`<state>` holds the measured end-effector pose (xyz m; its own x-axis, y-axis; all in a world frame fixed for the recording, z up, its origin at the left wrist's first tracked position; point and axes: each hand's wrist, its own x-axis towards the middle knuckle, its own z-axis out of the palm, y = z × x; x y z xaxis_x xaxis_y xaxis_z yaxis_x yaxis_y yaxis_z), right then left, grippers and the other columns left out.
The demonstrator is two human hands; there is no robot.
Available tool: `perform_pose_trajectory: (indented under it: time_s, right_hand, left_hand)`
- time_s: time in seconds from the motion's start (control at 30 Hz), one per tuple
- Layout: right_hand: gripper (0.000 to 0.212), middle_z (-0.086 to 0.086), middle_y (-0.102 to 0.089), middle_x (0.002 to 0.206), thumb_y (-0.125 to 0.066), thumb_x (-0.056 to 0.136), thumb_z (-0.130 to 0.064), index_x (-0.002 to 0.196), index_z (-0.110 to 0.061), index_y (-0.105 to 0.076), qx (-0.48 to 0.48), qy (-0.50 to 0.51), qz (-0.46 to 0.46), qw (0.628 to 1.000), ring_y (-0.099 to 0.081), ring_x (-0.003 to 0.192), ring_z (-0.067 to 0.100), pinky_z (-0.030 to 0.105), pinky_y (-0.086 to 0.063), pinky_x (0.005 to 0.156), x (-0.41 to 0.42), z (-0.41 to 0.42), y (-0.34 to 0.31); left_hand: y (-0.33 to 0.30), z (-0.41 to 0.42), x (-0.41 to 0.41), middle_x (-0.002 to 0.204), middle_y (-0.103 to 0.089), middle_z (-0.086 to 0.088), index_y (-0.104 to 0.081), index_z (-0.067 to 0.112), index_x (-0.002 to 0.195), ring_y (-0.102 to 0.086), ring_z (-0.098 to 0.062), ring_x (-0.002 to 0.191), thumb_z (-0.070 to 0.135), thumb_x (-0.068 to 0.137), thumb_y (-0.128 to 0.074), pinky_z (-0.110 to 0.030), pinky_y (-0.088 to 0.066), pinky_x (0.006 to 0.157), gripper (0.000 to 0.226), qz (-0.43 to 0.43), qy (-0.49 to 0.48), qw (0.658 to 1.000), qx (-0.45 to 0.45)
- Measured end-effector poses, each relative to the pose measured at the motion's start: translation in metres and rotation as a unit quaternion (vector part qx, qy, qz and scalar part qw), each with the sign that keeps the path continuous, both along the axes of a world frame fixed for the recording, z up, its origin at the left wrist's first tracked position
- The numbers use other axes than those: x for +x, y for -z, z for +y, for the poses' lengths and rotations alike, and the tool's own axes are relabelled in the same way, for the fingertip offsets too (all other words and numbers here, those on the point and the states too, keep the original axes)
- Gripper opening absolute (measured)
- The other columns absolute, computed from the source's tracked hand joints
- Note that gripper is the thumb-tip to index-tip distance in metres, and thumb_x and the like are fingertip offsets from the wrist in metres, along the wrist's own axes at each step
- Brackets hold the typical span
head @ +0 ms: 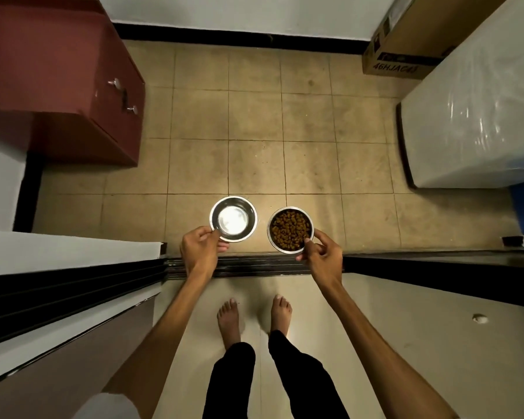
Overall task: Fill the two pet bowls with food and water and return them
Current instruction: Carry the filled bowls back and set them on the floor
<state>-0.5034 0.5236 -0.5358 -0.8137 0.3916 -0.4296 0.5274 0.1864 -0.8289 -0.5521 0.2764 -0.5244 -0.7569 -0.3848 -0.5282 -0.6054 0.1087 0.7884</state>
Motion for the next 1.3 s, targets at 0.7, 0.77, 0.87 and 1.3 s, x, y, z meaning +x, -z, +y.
perform_pose_trajectory:
  time_s: [0.7,0.77,0.87,1.3]
  right_hand:
    - [0.036,0.011,-0.077,0.071,-0.059,0.106,-0.013,0.142,-0.011,-0.062,-0.02,-0.021,0.001,1.0,-0.075,0.064,0.023,0.038,-0.065,0.072,-0.046,0.025,0.196]
    - [0.034,0.012,-0.077,0.07,-0.058,0.106,-0.011,0.139,-0.016,-0.063,-0.026,-0.027,0.006,0.999,-0.075,0.063,0.023,0.036,-0.065,0.069,-0.05,0.027,0.215]
    - [0.033,0.011,-0.076,0.069,-0.057,0.106,-0.008,0.135,-0.022,-0.063,-0.029,-0.031,0.01,0.999,-0.074,0.061,0.021,0.03,-0.063,0.063,-0.058,0.027,0.241]
    - [0.032,0.006,-0.076,0.067,-0.056,0.106,-0.008,0.136,-0.017,-0.063,-0.041,-0.041,0.003,0.998,-0.073,0.059,0.018,0.027,-0.056,0.056,-0.072,0.025,0.342]
  left_hand:
    - [0.212,-0.006,-0.035,0.069,-0.072,-0.015,-0.068,-0.006,0.099,-0.072,-0.019,0.053,0.002,0.098,-0.064,-0.02,-0.057,0.051,0.009,-0.019,-0.021,0.999,0.026]
    - [0.234,-0.007,-0.039,0.071,-0.071,-0.018,-0.068,-0.008,0.1,-0.072,-0.018,0.053,0.002,0.099,-0.063,-0.02,-0.057,0.051,0.011,-0.017,-0.015,0.999,0.026]
    - [0.262,-0.008,-0.043,0.072,-0.071,-0.02,-0.067,-0.011,0.102,-0.072,-0.019,0.054,0.002,0.099,-0.063,-0.021,-0.058,0.053,0.014,-0.012,-0.013,1.0,0.023]
    - [0.359,-0.01,-0.05,0.06,-0.071,-0.008,-0.069,-0.007,0.096,-0.072,-0.017,0.052,0.001,0.099,-0.062,-0.02,-0.057,0.052,0.011,0.0,0.006,1.0,0.023]
